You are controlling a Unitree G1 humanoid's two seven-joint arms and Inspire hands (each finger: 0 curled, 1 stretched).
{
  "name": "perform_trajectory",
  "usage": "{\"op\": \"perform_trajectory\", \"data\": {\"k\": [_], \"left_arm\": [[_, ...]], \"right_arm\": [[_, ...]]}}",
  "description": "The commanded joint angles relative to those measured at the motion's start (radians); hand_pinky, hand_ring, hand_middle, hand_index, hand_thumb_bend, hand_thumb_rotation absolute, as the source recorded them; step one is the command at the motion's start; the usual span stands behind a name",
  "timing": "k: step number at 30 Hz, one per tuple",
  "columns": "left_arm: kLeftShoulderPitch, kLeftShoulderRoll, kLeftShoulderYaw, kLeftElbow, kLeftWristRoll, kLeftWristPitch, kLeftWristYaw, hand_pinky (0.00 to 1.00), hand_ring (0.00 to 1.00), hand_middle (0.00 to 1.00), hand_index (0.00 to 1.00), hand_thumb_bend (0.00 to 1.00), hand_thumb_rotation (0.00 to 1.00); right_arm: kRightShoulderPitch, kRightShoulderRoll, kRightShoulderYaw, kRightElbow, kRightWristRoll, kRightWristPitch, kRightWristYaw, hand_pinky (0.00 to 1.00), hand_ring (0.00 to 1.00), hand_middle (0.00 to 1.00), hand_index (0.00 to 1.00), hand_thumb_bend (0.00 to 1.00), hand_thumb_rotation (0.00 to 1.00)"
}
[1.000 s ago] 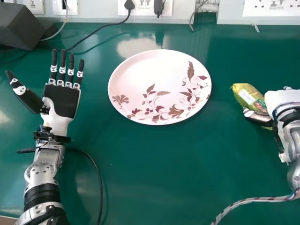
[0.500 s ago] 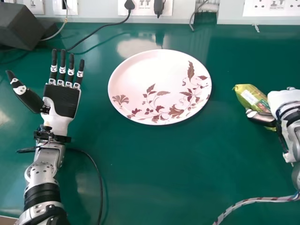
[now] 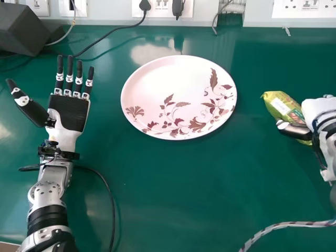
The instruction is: Pick up biscuit and place it in the plate
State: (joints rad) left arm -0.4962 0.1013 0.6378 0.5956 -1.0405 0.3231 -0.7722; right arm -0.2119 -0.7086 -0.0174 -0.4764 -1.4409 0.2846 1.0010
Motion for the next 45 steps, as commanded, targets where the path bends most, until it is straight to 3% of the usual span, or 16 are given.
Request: {"op": "perform_trajectory", "data": {"k": [1, 18, 32, 45], "left_arm": [[0.062, -0.035, 0.003, 0.056, 0.012, 0.009, 0.001, 0.93, 0.80, 0.90, 0.90, 0.99, 0.38], [0.059, -0.032, 0.006, 0.072, 0.006, 0.021, -0.013, 0.98, 0.89, 0.93, 0.91, 0.94, 0.38], [0.061, -0.035, 0.002, 0.068, 0.019, 0.003, -0.005, 1.00, 0.85, 0.94, 0.91, 0.97, 0.35], [0.066, -0.031, 0.003, 0.073, 0.015, 0.016, -0.023, 1.00, 0.85, 0.93, 0.86, 0.98, 0.31]], "right_arm": [[-0.008, -0.021, -0.020, -0.033, 0.010, -0.020, 0.005, 0.36, 0.41, 0.48, 0.55, 0.50, 0.00], [-0.042, -0.013, -0.082, -0.122, 0.043, -0.050, 0.114, 0.35, 0.40, 0.48, 0.55, 0.50, 0.00], [-0.108, 0.041, -0.068, -0.171, -0.038, -0.052, 0.184, 0.35, 0.40, 0.48, 0.55, 0.50, 0.00], [-0.169, 0.059, -0.070, -0.192, 0.008, -0.098, 0.179, 0.35, 0.40, 0.48, 0.55, 0.50, 0.00]]}}
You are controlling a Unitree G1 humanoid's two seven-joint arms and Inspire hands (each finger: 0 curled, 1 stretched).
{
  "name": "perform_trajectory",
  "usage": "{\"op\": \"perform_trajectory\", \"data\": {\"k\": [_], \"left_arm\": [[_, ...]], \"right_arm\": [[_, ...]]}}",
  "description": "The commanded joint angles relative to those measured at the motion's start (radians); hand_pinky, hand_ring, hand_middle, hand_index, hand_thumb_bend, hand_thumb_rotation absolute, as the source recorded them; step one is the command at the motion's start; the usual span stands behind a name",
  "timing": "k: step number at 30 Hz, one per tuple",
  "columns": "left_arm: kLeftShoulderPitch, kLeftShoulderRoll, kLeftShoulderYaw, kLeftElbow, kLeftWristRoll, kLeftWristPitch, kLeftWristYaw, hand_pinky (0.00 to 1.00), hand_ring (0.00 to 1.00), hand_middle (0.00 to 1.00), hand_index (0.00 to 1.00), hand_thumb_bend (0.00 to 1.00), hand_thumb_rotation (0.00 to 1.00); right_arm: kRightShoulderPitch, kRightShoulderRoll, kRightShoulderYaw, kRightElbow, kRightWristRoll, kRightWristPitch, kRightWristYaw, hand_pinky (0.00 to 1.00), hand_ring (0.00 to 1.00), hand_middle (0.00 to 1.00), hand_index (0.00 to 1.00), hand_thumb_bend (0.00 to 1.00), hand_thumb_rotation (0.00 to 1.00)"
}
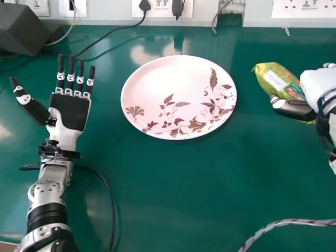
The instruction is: Pick up biscuit and place it in the plate
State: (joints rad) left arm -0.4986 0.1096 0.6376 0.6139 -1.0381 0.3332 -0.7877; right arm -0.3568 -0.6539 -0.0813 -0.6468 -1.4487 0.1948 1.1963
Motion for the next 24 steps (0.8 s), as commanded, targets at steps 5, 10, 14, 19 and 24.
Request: {"op": "perform_trajectory", "data": {"k": [5, 10, 14, 19, 24], "left_arm": [[0.072, -0.041, 0.001, 0.045, 0.015, 0.004, -0.002, 1.00, 0.83, 0.93, 0.88, 0.97, 0.30], [0.070, -0.044, 0.002, 0.045, 0.018, -0.004, 0.002, 1.00, 0.81, 0.93, 0.89, 0.97, 0.30], [0.065, -0.038, 0.006, 0.059, 0.013, 0.007, -0.008, 1.00, 0.80, 0.93, 0.89, 0.97, 0.31], [0.065, -0.039, 0.005, 0.060, 0.018, -0.001, -0.004, 0.99, 0.81, 0.92, 0.89, 0.98, 0.31], [0.064, -0.039, 0.003, 0.056, 0.020, -0.002, 0.000, 0.97, 0.83, 0.90, 0.88, 0.98, 0.31]], "right_arm": [[-0.056, 0.012, 0.003, -0.023, 0.015, -0.015, -0.005, 0.36, 0.41, 0.48, 0.55, 0.50, 0.00], [-0.088, 0.021, 0.018, -0.017, 0.007, -0.022, 0.002, 0.35, 0.41, 0.48, 0.55, 0.50, 0.00], [-0.107, 0.024, 0.027, -0.011, 0.006, -0.031, 0.002, 0.35, 0.40, 0.48, 0.55, 0.50, 0.00], [-0.128, 0.025, 0.033, -0.001, 0.018, -0.040, 0.000, 0.35, 0.41, 0.48, 0.55, 0.50, 0.00], [-0.143, 0.029, 0.044, 0.015, 0.025, -0.049, -0.011, 0.35, 0.41, 0.48, 0.55, 0.50, 0.00]]}}
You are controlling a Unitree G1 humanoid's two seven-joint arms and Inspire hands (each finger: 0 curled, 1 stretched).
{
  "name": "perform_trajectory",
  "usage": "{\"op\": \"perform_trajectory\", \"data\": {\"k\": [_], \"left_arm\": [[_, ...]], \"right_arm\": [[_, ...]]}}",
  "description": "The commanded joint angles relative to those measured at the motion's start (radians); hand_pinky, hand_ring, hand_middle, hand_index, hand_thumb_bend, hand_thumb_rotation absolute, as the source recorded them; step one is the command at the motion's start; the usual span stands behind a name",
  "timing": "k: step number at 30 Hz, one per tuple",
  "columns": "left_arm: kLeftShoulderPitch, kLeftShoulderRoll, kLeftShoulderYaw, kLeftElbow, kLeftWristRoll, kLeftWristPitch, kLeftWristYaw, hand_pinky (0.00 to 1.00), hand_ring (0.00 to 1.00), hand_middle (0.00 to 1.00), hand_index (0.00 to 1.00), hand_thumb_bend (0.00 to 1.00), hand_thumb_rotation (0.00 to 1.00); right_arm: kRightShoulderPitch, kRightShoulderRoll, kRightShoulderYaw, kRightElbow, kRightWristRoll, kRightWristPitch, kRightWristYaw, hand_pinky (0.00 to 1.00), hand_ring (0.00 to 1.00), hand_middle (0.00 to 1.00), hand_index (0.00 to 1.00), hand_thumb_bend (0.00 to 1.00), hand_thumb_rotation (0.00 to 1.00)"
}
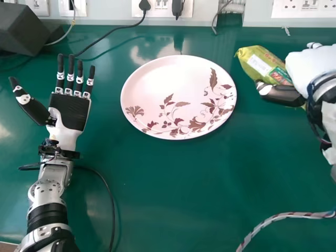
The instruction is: Pick up biscuit and place it in the plate
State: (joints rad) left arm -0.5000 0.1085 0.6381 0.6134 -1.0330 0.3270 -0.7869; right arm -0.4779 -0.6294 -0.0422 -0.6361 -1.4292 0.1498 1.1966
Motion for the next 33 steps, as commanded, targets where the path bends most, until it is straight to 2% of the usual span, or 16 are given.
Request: {"op": "perform_trajectory", "data": {"k": [1, 4, 9, 20, 27, 33], "left_arm": [[0.065, -0.037, 0.003, 0.059, 0.017, 0.001, -0.001, 0.96, 0.83, 0.90, 0.88, 0.98, 0.31], [0.001, -0.114, -0.026, 0.142, 0.063, -0.101, -0.004, 0.95, 0.84, 0.90, 0.87, 0.99, 0.31], [-0.024, -0.129, -0.021, 0.181, 0.087, -0.142, -0.015, 0.93, 0.85, 0.91, 0.88, 0.99, 0.32], [-0.035, -0.124, -0.016, 0.200, 0.091, -0.143, -0.017, 0.92, 0.85, 0.92, 0.90, 0.97, 0.33], [-0.034, -0.126, -0.016, 0.197, 0.090, -0.142, -0.017, 0.93, 0.84, 0.91, 0.84, 0.95, 0.36], [-0.038, -0.124, -0.013, 0.205, 0.089, -0.141, -0.017, 0.89, 0.81, 0.91, 0.89, 0.96, 0.36]], "right_arm": [[-0.025, 0.006, 0.008, 0.008, 0.005, -0.005, -0.013, 0.35, 0.41, 0.48, 0.55, 0.50, 0.00], [-0.035, 0.015, 0.015, 0.015, 0.009, -0.004, -0.017, 0.30, 0.40, 0.47, 0.53, 0.50, 0.00], [-0.055, 0.022, 0.025, 0.027, 0.023, -0.006, -0.021, 0.29, 0.39, 0.47, 0.54, 0.49, 0.00], [-0.109, 0.039, 0.063, 0.077, 0.021, -0.011, -0.054, 0.29, 0.39, 0.47, 0.57, 0.49, 0.00], [-0.148, 0.038, 0.100, 0.112, 0.003, -0.016, -0.055, 0.30, 0.39, 0.48, 0.58, 0.49, 0.00], [-0.162, 0.033, 0.110, 0.128, 0.028, -0.028, -0.083, 0.30, 0.40, 0.49, 0.58, 0.49, 0.00]]}}
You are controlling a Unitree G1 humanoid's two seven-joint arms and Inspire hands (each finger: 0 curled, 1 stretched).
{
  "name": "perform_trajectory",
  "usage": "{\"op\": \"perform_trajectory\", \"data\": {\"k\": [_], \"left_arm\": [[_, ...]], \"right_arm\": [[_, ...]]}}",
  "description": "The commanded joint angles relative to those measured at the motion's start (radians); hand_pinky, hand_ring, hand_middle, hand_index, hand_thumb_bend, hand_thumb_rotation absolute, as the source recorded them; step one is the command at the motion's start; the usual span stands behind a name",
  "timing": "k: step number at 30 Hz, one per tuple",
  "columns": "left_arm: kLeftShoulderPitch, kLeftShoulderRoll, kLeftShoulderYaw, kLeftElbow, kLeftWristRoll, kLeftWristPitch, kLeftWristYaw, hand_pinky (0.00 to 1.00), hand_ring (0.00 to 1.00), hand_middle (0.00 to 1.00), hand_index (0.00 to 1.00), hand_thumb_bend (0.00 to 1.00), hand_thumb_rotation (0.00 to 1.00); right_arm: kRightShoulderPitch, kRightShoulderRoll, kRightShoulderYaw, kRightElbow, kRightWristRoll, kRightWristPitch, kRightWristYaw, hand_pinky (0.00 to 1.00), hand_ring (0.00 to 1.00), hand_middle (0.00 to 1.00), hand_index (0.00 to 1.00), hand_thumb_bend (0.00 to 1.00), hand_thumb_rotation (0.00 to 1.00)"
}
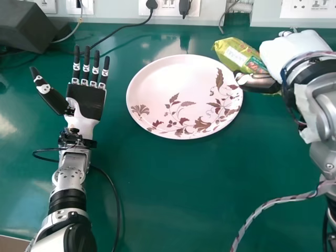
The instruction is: Pick up biscuit and place it in the plate
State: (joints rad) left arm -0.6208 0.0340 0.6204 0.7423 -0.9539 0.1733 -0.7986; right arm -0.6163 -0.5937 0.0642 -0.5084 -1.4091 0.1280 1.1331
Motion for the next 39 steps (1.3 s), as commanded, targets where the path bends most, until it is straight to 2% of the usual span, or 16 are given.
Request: {"op": "perform_trajectory", "data": {"k": [1, 9, 14, 20, 22, 25, 27, 33, 39], "left_arm": [[0.083, -0.049, 0.005, 0.078, 0.010, 0.013, -0.007, 0.89, 0.81, 0.91, 0.89, 0.95, 0.37], [0.081, -0.052, 0.008, 0.082, 0.007, 0.019, -0.003, 0.87, 0.83, 0.90, 0.88, 0.95, 0.34], [0.083, -0.055, 0.008, 0.080, 0.006, 0.017, -0.007, 0.86, 0.82, 0.92, 0.95, 0.95, 0.34], [0.095, -0.061, 0.005, 0.057, 0.004, 0.032, 0.018, 0.90, 0.84, 0.93, 0.93, 0.92, 0.34], [0.097, -0.068, 0.009, 0.039, 0.001, 0.041, 0.071, 0.88, 0.83, 0.92, 0.93, 0.92, 0.34], [0.089, -0.054, 0.017, 0.065, -0.015, 0.070, 0.055, 0.80, 0.80, 0.92, 0.91, 0.92, 0.36], [0.083, -0.045, 0.023, 0.084, -0.018, 0.078, 0.044, 0.79, 0.79, 0.91, 0.90, 0.92, 0.37], [0.070, -0.030, 0.036, 0.130, -0.014, 0.086, 0.001, 0.85, 0.83, 0.90, 0.89, 0.94, 0.37], [0.074, -0.037, 0.042, 0.129, -0.014, 0.089, -0.003, 0.91, 0.89, 0.91, 0.90, 0.94, 0.35]], "right_arm": [[-0.027, -0.003, 0.007, 0.006, 0.006, -0.007, -0.021, 0.30, 0.41, 0.49, 0.58, 0.49, 0.00], [-0.037, 0.020, 0.034, 0.045, -0.003, 0.000, -0.087, 0.30, 0.39, 0.48, 0.58, 0.49, 0.00], [-0.053, 0.039, 0.056, 0.065, -0.016, 0.008, -0.105, 0.30, 0.41, 0.49, 0.58, 0.49, 0.00], [-0.068, 0.069, 0.077, 0.094, -0.031, 0.021, -0.108, 0.30, 0.40, 0.48, 0.57, 0.49, 0.00], [-0.072, 0.072, 0.084, 0.111, -0.012, 0.013, -0.127, 0.29, 0.39, 0.47, 0.57, 0.49, 0.00], [-0.081, 0.072, 0.100, 0.137, 0.004, 0.002, -0.150, 0.28, 0.37, 0.45, 0.56, 0.49, 0.00], [-0.091, 0.078, 0.114, 0.152, 0.004, 0.003, -0.158, 0.33, 0.41, 0.47, 0.58, 0.48, 0.00], [-0.112, 0.105, 0.146, 0.178, -0.011, 0.015, -0.167, 0.32, 0.41, 0.47, 0.57, 0.47, 0.00], [-0.113, 0.128, 0.170, 0.212, -0.026, 0.026, -0.210, 0.32, 0.40, 0.46, 0.56, 0.47, 0.00]]}}
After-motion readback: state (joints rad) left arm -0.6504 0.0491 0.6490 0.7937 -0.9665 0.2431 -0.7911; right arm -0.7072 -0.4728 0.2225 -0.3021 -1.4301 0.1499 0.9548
